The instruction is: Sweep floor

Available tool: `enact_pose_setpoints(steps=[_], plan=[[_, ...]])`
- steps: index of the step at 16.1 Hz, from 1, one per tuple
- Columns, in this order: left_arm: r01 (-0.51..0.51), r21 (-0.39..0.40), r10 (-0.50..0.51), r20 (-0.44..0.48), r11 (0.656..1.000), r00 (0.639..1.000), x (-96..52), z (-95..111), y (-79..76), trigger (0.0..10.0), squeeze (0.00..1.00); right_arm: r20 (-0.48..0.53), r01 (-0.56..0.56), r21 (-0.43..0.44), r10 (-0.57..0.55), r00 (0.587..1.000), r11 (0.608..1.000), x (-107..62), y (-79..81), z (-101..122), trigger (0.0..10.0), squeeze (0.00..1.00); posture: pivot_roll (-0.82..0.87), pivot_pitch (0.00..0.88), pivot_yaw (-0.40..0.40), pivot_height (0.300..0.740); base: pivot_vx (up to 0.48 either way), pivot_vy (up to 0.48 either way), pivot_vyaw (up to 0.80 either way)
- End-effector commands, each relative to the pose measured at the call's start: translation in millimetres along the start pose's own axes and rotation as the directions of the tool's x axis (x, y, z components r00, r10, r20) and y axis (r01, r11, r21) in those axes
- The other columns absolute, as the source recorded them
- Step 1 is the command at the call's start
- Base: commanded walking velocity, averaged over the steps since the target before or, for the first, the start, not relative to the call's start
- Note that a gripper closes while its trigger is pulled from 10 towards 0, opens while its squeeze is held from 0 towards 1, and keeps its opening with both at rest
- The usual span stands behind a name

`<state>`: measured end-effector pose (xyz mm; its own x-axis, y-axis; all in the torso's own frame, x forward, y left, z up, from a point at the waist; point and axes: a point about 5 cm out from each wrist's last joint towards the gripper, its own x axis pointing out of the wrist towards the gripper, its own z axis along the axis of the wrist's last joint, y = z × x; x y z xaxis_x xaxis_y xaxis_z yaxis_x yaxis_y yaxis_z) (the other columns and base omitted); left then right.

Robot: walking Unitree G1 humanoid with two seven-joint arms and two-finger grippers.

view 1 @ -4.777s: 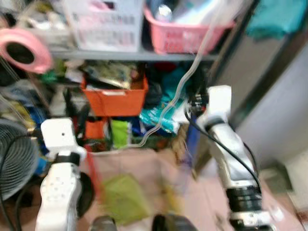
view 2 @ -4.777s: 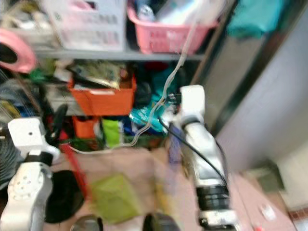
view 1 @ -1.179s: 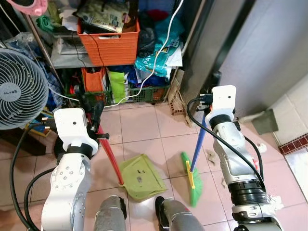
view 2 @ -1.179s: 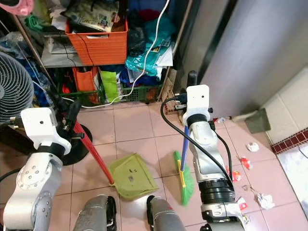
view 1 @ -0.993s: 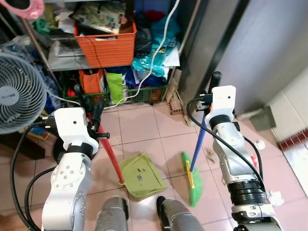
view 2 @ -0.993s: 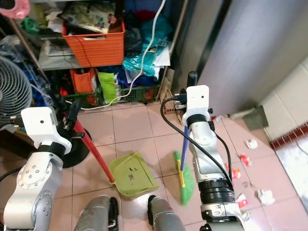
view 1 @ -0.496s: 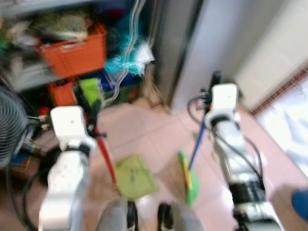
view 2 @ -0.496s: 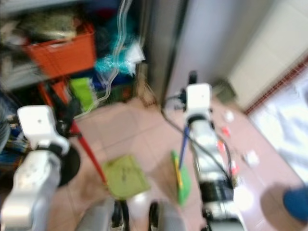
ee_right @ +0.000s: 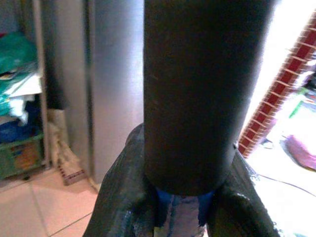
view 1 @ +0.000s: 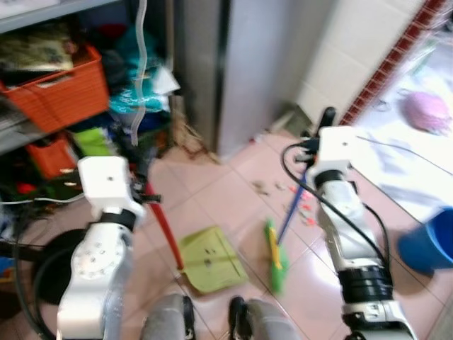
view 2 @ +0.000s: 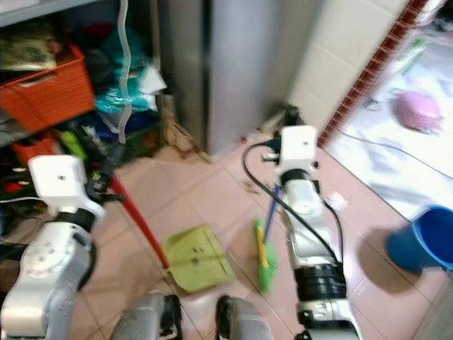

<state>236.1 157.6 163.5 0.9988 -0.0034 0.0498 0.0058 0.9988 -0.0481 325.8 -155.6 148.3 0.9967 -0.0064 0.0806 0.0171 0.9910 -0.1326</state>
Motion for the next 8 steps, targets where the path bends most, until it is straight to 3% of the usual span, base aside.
enact_pose_setpoints(steps=[1, 8], plan=[[0.012, 0.005, -0.012, 0.055, 1.0, 0.998, 0.3, 10.8, -1.6, 10.0, 0.0, -0.048, 0.061, -0.071, -0.064, 0.997, 0.996, -2.4, -16.2, -9.1, 10.0, 0.0, 0.04, 0.18, -0.046, 0.74, 0.0, 0.0, -0.8], [0.052, 0.019, -0.053, 0.046, 0.998, 0.998, 5.8, 11.7, -3.5, 10.0, 0.0, -0.067, 0.12, -0.104, -0.127, 0.99, 0.987, -5.5, -23.8, -14.1, 10.0, 0.0, 0.04, 0.171, -0.019, 0.74, 0.0, 0.0, -0.8]])
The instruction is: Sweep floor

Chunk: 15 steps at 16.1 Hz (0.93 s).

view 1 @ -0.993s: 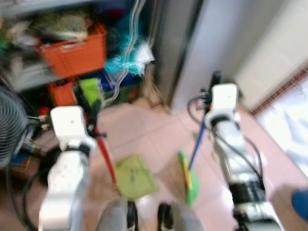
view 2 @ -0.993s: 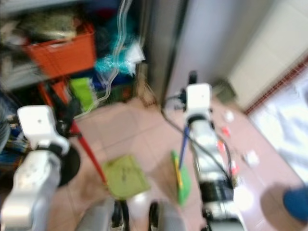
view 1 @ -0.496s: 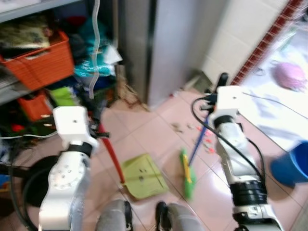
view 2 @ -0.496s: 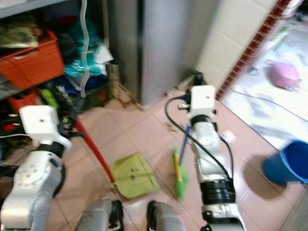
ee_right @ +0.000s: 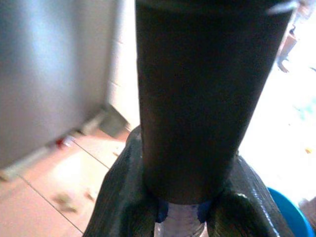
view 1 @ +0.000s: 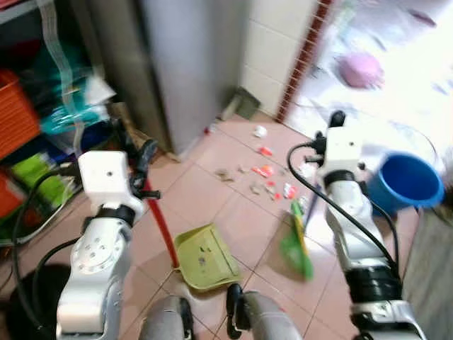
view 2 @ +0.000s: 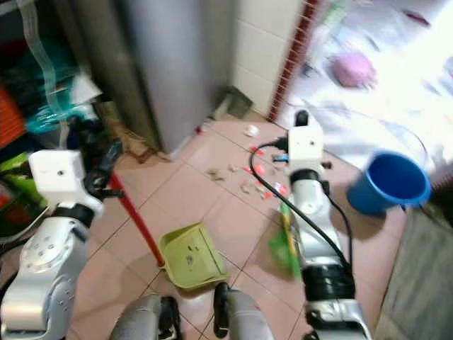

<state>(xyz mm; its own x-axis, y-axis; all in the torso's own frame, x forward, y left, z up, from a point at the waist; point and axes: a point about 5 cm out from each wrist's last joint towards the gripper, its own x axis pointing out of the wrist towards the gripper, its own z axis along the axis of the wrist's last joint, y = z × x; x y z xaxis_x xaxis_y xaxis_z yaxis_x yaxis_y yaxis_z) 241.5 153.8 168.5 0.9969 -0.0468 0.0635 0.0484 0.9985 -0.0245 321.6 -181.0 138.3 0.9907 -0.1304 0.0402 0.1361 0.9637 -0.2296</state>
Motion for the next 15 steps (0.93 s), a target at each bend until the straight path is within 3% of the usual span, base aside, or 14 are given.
enact_pose_setpoints(steps=[1, 7, 12, 15], plan=[[0.007, 0.002, -0.007, 0.034, 1.0, 0.999, 0.1, 7.1, 1.2, 10.0, 0.0, -0.012, 0.012, 0.004, -0.012, 1.0, 1.0, -1.0, -0.7, -1.5, 10.0, 0.0, 0.04, 0.169, -0.018, 0.74, 0.0, 0.0, -0.8], [-0.003, 0.011, 0.003, 0.026, 1.0, 1.0, 0.0, 6.4, 2.7, 10.0, 0.0, -0.036, 0.041, -0.022, -0.041, 0.998, 0.999, -2.1, -8.1, -7.4, 10.0, 0.0, 0.04, 0.171, -0.024, 0.74, 0.0, 0.0, -0.8], [-0.001, 0.02, 0.0, 0.037, 1.0, 0.999, 2.0, 8.5, 4.7, 10.0, 0.0, -0.024, 0.03, -0.011, -0.03, 0.999, 0.999, 0.1, -4.1, -4.7, 10.0, 0.0, 0.05, 0.167, -0.029, 0.74, 0.0, 0.0, -0.75], [0.008, 0.02, -0.008, 0.04, 1.0, 0.999, 1.1, 8.5, 3.6, 10.0, 0.0, -0.019, 0.027, -0.005, -0.027, 0.999, 1.0, 0.1, -3.0, -4.7, 10.0, 0.0, 0.05, 0.164, -0.024, 0.74, 0.323, 0.0, -0.6]])
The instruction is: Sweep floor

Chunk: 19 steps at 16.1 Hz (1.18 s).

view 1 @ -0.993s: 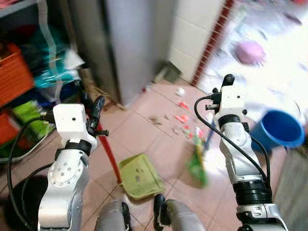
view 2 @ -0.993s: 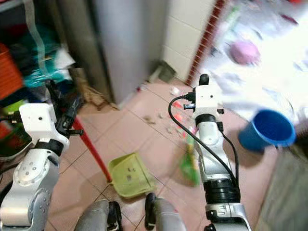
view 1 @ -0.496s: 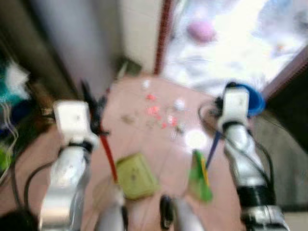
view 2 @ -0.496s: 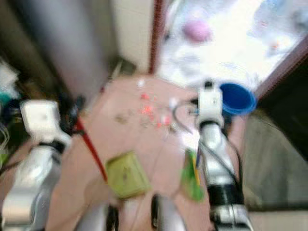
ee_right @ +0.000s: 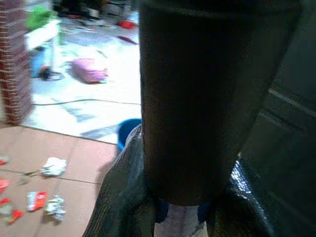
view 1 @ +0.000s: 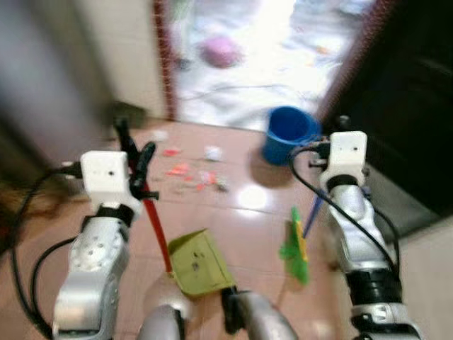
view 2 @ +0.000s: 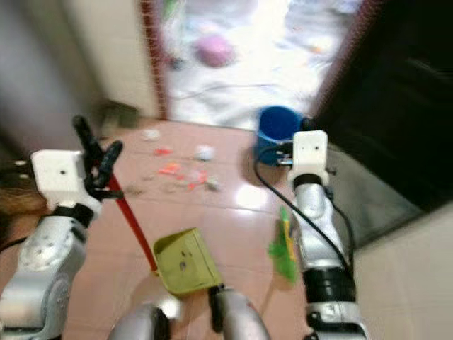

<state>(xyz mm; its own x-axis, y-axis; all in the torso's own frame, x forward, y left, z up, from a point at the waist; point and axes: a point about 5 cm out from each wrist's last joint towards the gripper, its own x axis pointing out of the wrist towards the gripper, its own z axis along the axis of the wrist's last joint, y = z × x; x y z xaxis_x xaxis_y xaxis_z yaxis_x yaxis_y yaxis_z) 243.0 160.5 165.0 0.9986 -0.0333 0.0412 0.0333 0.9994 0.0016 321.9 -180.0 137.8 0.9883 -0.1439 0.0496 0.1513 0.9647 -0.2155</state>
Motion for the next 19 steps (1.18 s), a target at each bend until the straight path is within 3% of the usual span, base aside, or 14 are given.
enact_pose_setpoints(steps=[1, 12, 15, 19], plan=[[0.024, -0.005, -0.023, 0.065, 1.0, 0.998, 0.2, 13, -3.3, 10.0, 0.0, -0.02, 0.008, -0.016, -0.008, 1.0, 1.0, 0.4, -3.8, -4, 10.0, 0.0, 0.05, 0.164, -0.021, 0.74, 0.379, 0.0, 0.0], [0.04, -0.017, -0.038, 0.081, 0.999, 0.996, 2.2, 16, -7.3, 10.0, 0.0, 0.005, -0.011, -0.022, 0.012, 1.0, 1.0, 1.0, -0.6, 0, 10.0, 0.0, 0.06, 0.162, -0.019, 0.74, 0.379, 0.242, 0.0], [0.025, 0.042, -0.03, 0.111, 0.999, 0.993, 6.0, 17, -4.3, 10.0, 0.0, 0.02, -0.004, -0.006, 0.004, 1.0, 1.0, 5.2, 5.2, 3, 10.0, 0.0, 0.06, 0.132, -0.025, 0.74, 0.374, 0.301, 0.0], [0.018, 0.029, -0.021, 0.106, 0.999, 0.994, 10.5, 11, -10.0, 10.0, 0.0, 0.053, -0.044, -0.013, 0.045, 0.998, 0.999, 1.7, 14.2, 10, 10.0, 0.0, 0.04, 0.14, -0.038, 0.74, 0.397, 0.27, 0.0]])
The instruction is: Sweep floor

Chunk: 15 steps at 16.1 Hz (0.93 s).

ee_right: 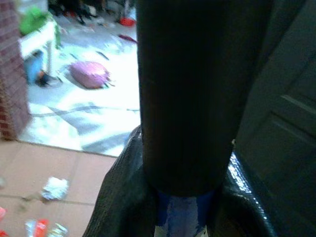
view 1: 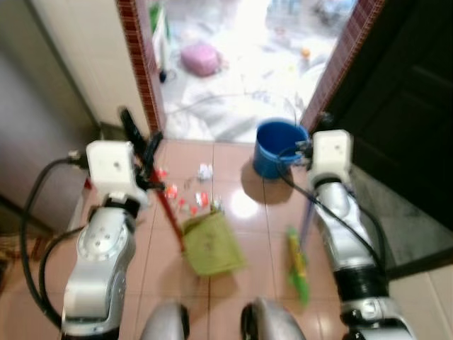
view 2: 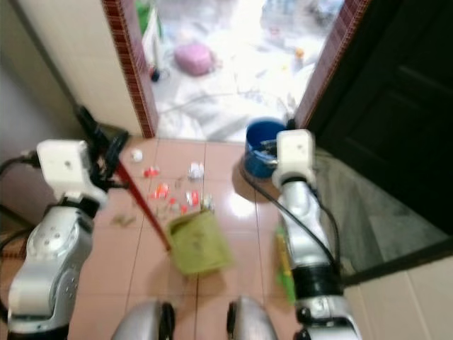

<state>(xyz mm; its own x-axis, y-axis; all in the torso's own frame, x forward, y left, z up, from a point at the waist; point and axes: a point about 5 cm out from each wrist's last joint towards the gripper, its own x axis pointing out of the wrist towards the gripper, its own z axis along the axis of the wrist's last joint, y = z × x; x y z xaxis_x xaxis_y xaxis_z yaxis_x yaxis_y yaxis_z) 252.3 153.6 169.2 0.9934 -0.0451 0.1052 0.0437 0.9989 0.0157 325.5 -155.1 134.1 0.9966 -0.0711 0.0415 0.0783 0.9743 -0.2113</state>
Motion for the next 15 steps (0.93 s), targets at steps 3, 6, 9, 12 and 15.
enact_pose_setpoints(steps=[3, 6, 9, 12, 15], plan=[[0.004, 0.016, -0.005, 0.033, 1.0, 0.999, 2.2, 3, -2.4, 10.0, 0.0, 0.035, 0.041, -0.026, -0.04, 0.999, 0.999, 1.1, -12.7, 4, 10.0, 0.0, 0.04, 0.15, -0.035, 0.74, 0.402, 0.26, 0.0], [0.008, 0.017, -0.009, 0.044, 1.0, 0.999, 4.9, 3, -6.1, 10.0, 0.0, 0.051, 0.032, -0.033, -0.03, 0.998, 0.999, 2.2, -7.0, 9, 10.0, 0.0, 0.04, 0.162, -0.04, 0.74, 0.449, 0.0, 0.0], [0.012, 0.021, -0.013, 0.056, 1.0, 0.998, 6.7, 3, -10.2, 10.0, 0.0, 0.058, 0.034, -0.022, -0.032, 0.998, 0.999, 3.1, -6.1, 11, 10.0, 0.0, 0.03, 0.164, -0.036, 0.74, 0.48, 0.0, 0.0], [0.027, 0.025, -0.028, 0.059, 0.999, 0.998, 10.2, 3, -15.2, 10.0, 0.0, 0.065, 0.041, -0.028, -0.039, 0.997, 0.999, 1.1, -8.5, 10, 10.0, 0.0, 0.03, 0.169, -0.024, 0.74, 0.48, 0.0, 0.0], [0.04, 0.024, -0.042, 0.067, 0.999, 0.997, 14.0, 5, -18.9, 10.0, 0.0, 0.068, 0.049, -0.025, -0.048, 0.997, 0.998, 0.8, -9.0, 11, 10.0, 0.0, 0.03, 0.172, -0.015, 0.74, 0.48, 0.0, 0.0]])
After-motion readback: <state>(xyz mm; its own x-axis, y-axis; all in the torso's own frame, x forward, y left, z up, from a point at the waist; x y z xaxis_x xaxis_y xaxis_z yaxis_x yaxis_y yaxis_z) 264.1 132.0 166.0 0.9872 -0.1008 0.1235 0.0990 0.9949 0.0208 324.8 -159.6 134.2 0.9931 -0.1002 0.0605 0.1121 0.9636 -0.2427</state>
